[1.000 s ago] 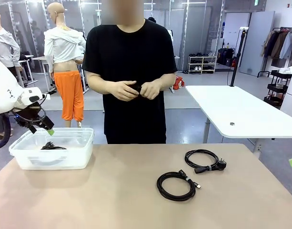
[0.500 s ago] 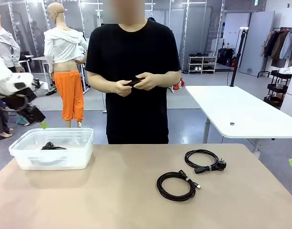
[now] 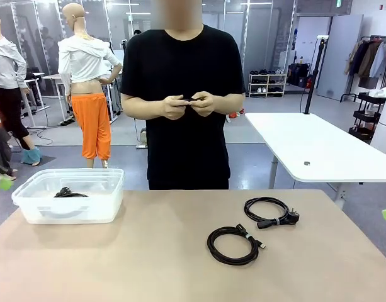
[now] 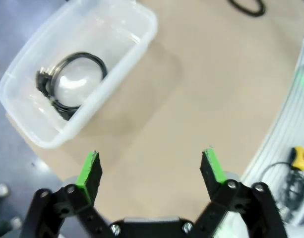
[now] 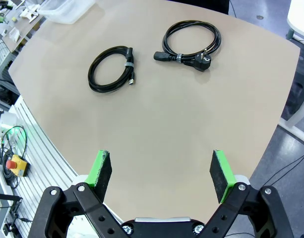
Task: Organize and store the cables.
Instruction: Place the Power Cable into the Organizing box.
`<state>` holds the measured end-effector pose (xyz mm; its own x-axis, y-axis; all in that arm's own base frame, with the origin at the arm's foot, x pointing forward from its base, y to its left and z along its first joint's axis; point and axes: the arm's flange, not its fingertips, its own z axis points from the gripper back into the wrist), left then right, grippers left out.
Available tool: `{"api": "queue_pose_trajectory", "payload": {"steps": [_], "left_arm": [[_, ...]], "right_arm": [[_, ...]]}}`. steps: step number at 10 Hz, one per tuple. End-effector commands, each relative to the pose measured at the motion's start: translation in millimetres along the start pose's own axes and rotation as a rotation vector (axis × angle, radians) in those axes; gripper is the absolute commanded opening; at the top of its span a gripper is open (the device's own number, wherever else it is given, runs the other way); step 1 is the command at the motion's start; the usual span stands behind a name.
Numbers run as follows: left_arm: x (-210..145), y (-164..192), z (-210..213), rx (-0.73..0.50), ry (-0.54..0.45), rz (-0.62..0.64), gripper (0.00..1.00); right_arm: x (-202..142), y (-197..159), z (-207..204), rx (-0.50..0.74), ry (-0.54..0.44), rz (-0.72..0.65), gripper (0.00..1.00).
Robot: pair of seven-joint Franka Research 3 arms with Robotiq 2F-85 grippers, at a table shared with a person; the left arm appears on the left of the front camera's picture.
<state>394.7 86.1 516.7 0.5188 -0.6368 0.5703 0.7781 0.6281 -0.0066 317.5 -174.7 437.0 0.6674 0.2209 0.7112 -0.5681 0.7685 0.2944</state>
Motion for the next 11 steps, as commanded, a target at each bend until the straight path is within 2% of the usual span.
{"api": "queue_pose_trajectory", "payload": {"steps": [1,2,3,4,6,7,11], "left_arm": [[-33.8,-16.8,-1.7,-0.059,-0.086,-0.017,1.0],[-49.8,-24.6,-9.2,-0.104,-0.107,-0.034,1.0],[-62.2,-26.3,-20.6,-0.155,-0.108,-0.104,1.0],[-67.9,-23.3,-25.2,-0.203,-0.149,-0.159,1.0],[-63.5,-16.4,-22.9,-0.188,-0.208,-0.176,1.0],[-71.4,-31.0,-27.1,-0.16,-0.126,-0.141,1.0],[-71.4,-31.0,-27.1,-0.16,-0.126,-0.141,1.0]], "right_arm": [[-0.4,-1.1,-1.4,-0.008,0.003,0.008,1.0],[-0.4,-1.1,-1.4,-0.008,0.003,0.008,1.0],[-0.4,-1.1,-1.4,-0.008,0.003,0.008,1.0],[-0.4,-1.1,-1.4,-0.008,0.003,0.008,1.0],[-0.4,-1.1,-1.4,-0.008,0.003,0.008,1.0],[-0.4,-1.1,-1.4,-0.008,0.003,0.008,1.0],[-0.4,-1.1,-1.4,-0.008,0.003,0.008,1.0]]}}
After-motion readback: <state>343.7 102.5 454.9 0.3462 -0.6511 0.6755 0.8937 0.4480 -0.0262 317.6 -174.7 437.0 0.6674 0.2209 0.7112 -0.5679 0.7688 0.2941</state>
